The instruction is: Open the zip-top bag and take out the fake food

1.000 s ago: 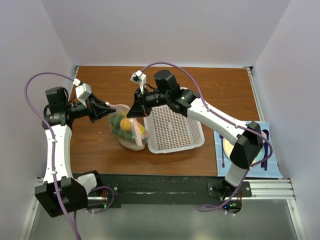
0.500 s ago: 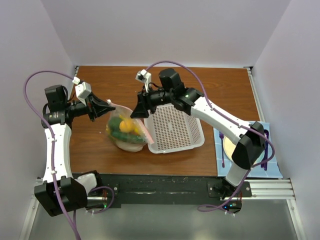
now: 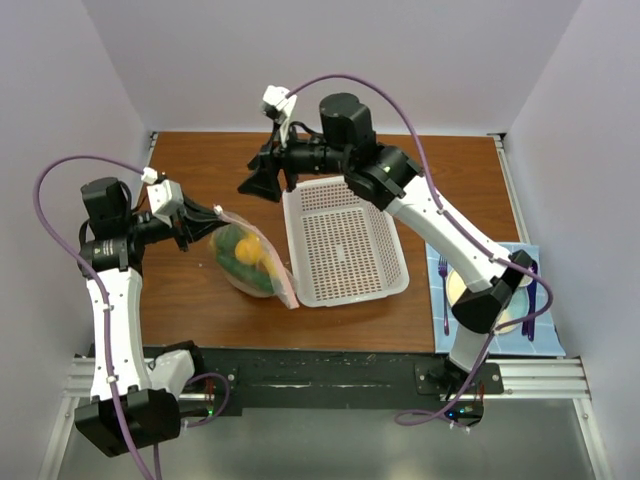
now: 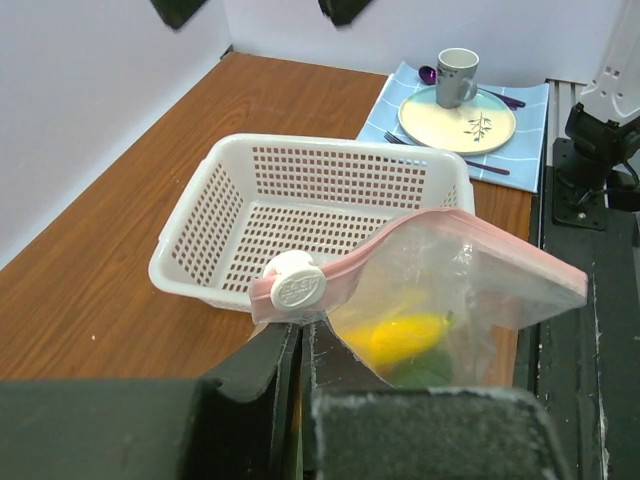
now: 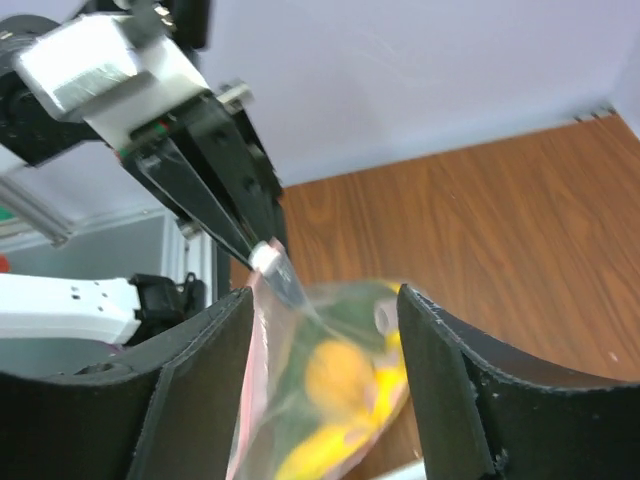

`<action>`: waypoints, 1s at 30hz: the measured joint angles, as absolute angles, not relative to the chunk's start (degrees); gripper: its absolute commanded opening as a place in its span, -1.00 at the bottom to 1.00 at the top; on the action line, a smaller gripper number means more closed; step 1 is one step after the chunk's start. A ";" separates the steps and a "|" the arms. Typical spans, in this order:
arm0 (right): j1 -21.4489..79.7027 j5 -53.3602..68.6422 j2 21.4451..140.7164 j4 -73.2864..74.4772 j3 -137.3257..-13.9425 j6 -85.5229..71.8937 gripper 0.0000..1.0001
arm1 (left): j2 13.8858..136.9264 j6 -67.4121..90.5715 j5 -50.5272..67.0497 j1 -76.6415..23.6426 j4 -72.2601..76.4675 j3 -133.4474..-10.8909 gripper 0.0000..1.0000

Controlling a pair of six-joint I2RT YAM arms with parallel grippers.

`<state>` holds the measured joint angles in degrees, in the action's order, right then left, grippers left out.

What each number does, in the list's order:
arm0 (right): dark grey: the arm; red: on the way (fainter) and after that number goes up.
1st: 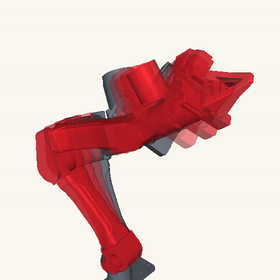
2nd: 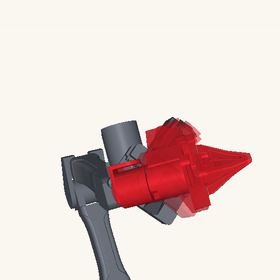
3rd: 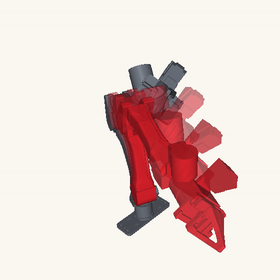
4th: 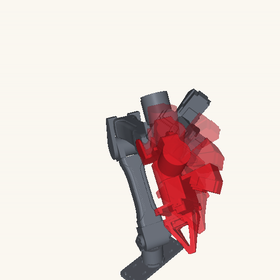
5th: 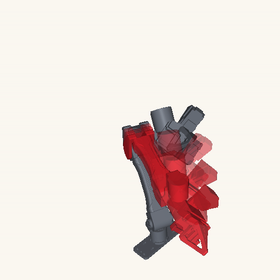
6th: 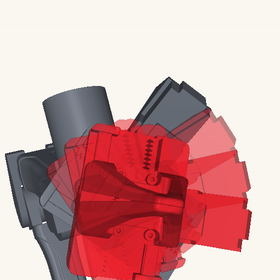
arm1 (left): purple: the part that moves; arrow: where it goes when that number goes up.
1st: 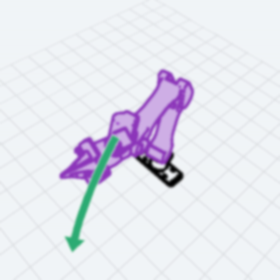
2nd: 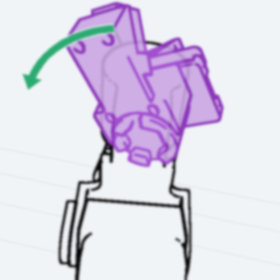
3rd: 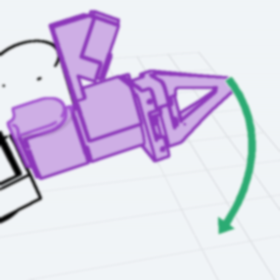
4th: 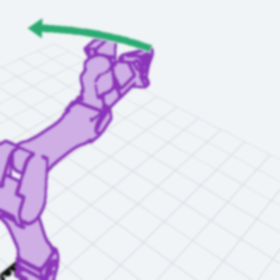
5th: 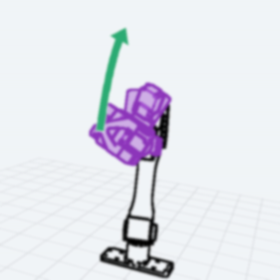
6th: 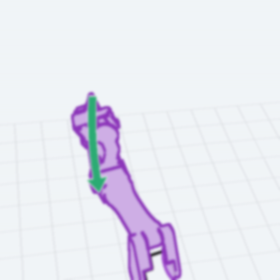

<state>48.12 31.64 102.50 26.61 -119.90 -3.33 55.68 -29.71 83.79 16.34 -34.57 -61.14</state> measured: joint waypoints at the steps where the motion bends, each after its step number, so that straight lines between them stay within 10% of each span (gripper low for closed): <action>1: 48.58 31.90 103.07 26.59 -120.66 -3.16 0.15 | 55.44 -30.04 83.77 16.34 -35.11 -61.14 -0.87; 21: 53.89 33.19 109.54 24.60 -119.48 -5.39 -0.25 | 55.55 -43.59 82.32 16.32 -47.59 -61.14 -0.86; 30: 53.89 34.00 109.54 22.24 -117.23 -7.55 -0.14 | 55.94 -47.29 81.58 16.32 -50.50 -61.14 -0.87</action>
<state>53.89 34.00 109.54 22.24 -117.23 -7.55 55.94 -47.29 81.58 16.32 -50.50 -61.14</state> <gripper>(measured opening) 0.398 0.067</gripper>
